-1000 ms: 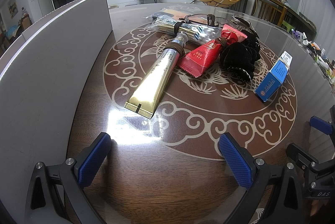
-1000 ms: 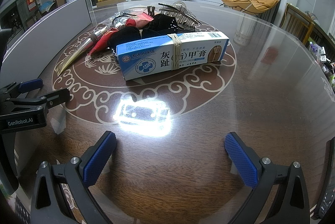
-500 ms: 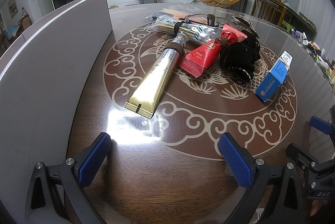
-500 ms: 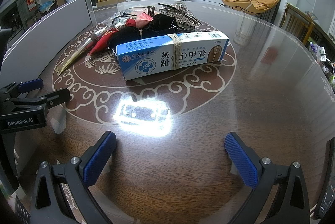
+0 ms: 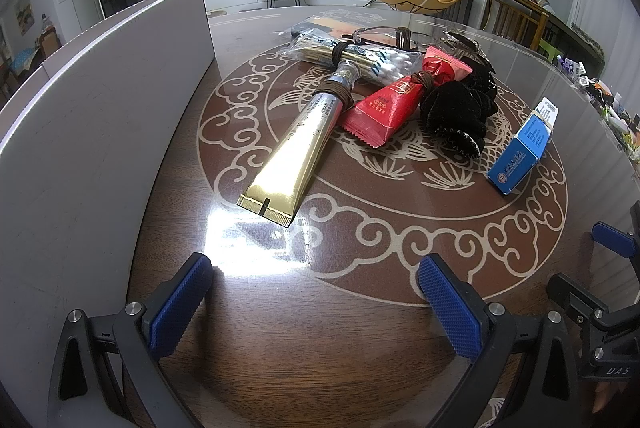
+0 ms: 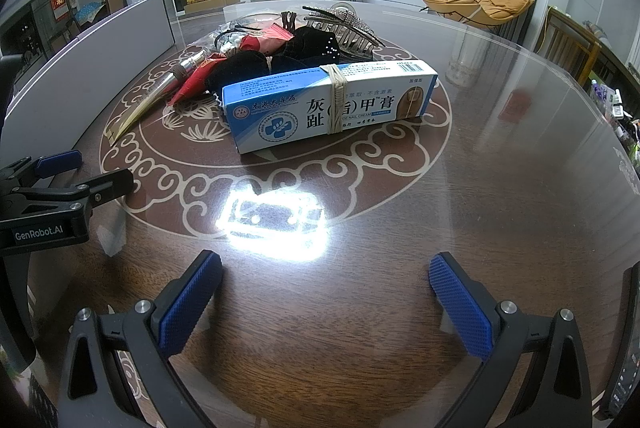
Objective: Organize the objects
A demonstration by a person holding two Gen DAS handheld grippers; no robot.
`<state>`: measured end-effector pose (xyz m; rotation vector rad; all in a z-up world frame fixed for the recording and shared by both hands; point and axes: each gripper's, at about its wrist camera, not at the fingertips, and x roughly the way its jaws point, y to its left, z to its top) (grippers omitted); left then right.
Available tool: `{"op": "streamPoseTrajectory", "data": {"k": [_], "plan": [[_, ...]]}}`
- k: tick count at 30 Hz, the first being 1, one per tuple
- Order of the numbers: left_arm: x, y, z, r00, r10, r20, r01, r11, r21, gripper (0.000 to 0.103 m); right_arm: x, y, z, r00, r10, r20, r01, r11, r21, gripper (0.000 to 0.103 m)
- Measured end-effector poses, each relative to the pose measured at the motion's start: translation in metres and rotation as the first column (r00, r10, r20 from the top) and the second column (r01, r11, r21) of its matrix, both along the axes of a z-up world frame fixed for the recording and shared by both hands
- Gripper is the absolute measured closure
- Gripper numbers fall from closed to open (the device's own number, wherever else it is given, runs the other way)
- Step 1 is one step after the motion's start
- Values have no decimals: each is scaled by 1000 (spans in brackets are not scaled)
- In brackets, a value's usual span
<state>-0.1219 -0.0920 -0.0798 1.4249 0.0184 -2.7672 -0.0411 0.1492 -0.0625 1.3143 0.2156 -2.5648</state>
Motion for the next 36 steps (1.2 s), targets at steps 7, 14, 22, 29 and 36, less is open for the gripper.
{"op": "streamPoseTrajectory", "data": {"k": [7, 14, 22, 29, 36], "plan": [[0, 0, 0, 1000, 0, 0, 0, 1000, 0, 0, 0, 0, 0, 1000, 0, 0, 0, 1000, 0, 0], [-22, -7, 23, 997, -20, 81, 20, 1000, -6, 0, -1, -1, 0, 1000, 0, 1, 0, 1000, -2, 0], [-116, -23, 27, 993, -34, 115, 25, 996, 80, 4, -1, 0, 0, 1000, 0, 1, 0, 1000, -2, 0], [-125, -23, 8, 998, -14, 65, 13, 1000, 12, 74, -1, 0, 0, 1000, 0, 1, 0, 1000, -2, 0], [-32, -16, 8, 1000, 18, 22, -20, 995, 93, 78, -1, 0, 0, 1000, 0, 1, 0, 1000, -2, 0]]}}
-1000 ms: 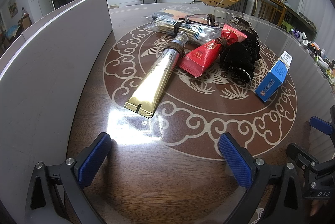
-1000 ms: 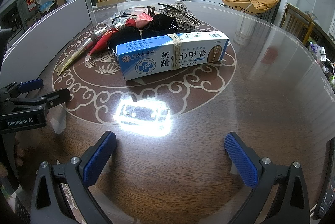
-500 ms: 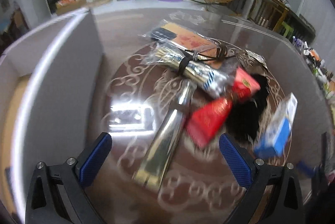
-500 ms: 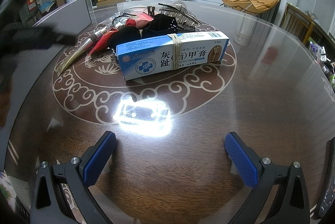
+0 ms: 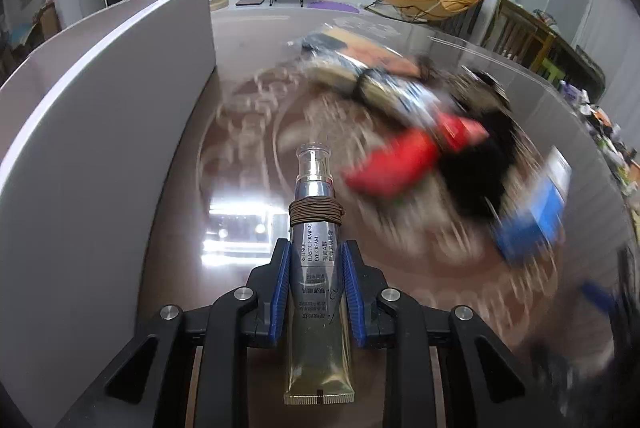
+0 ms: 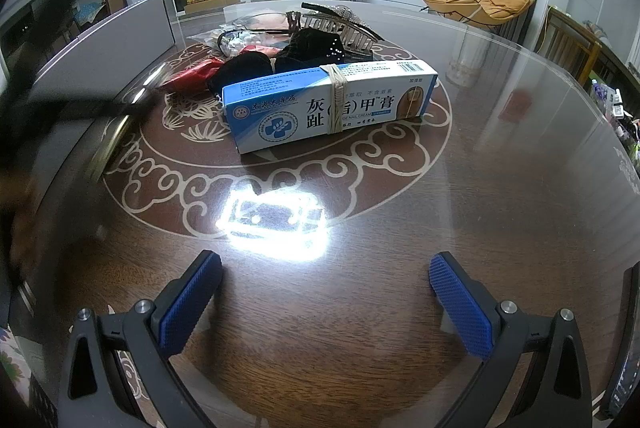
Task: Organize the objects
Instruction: 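Grasp the gold-silver tube with the left gripper and lift it, then grasp the blue-and-white ointment box with the right gripper while the left gripper holds the tube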
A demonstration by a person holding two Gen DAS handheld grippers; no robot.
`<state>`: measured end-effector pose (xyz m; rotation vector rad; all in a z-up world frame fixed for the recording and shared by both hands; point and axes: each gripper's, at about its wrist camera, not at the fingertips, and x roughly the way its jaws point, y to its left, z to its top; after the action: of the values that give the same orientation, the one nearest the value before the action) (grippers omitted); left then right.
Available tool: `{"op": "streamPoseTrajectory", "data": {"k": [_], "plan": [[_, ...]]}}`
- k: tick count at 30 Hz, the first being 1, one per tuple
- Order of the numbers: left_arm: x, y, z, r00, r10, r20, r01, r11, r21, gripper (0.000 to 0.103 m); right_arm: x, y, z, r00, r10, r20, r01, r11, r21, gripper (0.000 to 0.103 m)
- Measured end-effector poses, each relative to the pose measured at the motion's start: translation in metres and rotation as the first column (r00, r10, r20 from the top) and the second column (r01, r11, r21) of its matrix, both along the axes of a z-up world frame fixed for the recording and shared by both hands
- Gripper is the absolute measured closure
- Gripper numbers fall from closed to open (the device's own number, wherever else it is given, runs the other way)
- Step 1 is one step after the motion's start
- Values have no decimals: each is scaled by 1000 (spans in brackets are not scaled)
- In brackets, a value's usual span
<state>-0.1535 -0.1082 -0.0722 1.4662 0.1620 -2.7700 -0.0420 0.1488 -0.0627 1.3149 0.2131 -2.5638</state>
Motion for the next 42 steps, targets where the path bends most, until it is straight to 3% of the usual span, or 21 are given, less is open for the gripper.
{"op": "streamPoseTrajectory", "data": {"k": [3, 6, 7, 8, 10, 11, 14, 27, 29, 32, 37, 39, 40, 41, 42], "plan": [[41, 9, 0, 1000, -11, -11, 11, 1000, 5, 77, 0, 0, 0, 1000, 0, 0, 0, 1000, 0, 0], [54, 11, 1, 999, -27, -28, 27, 1000, 4, 71, 0, 0, 0, 1000, 0, 0, 0, 1000, 0, 0], [51, 12, 1, 998, -47, -28, 48, 999, 9, 57, 0, 0, 0, 1000, 0, 0, 0, 1000, 0, 0], [46, 17, 1, 997, -73, -22, 73, 997, 9, 36, 0, 0, 0, 1000, 0, 0, 0, 1000, 0, 0], [33, 29, -6, 994, -105, 29, 106, 993, -47, 2, 0, 0, 0, 1000, 0, 0, 0, 1000, 0, 0], [31, 36, -9, 992, -120, 43, 124, 989, -86, 0, 0, 0, 0, 1000, 0, 0, 0, 1000, 0, 0], [34, 39, -11, 991, -137, 6, 137, 986, -90, 0, 0, 0, 0, 1000, 0, 0, 0, 1000, 0, 0], [38, 38, -12, 989, -146, 0, 145, 985, -89, 0, -4, 0, 1, 999, 19, 28, -19, 1000, -1, 0], [39, 38, -13, 989, -145, 0, 145, 985, -90, 0, -17, 8, 10, 995, -12, 100, 20, 996, -82, 0], [39, 37, -13, 989, -146, 0, 145, 985, -90, 0, -45, 11, 38, 990, -105, 91, 123, 966, -227, 0], [40, 37, -13, 989, -146, 0, 146, 985, -90, 0, -106, -22, 50, 971, -201, 131, 228, 943, -242, 1], [40, 38, -13, 989, -146, 0, 146, 985, -90, 0, -118, -29, 38, 960, -225, 168, 257, 945, -203, 13], [40, 38, -13, 989, -146, 0, 145, 985, -90, 0, -119, -29, 34, 959, -221, 176, 255, 946, -199, 33], [40, 38, -13, 989, -146, 0, 145, 985, -89, 0, -115, -23, 30, 962, -200, 184, 241, 941, -236, 43], [40, 38, -13, 989, -146, 0, 145, 985, -90, 0, -109, -16, 30, 964, -194, 181, 238, 934, -267, 45]]}}
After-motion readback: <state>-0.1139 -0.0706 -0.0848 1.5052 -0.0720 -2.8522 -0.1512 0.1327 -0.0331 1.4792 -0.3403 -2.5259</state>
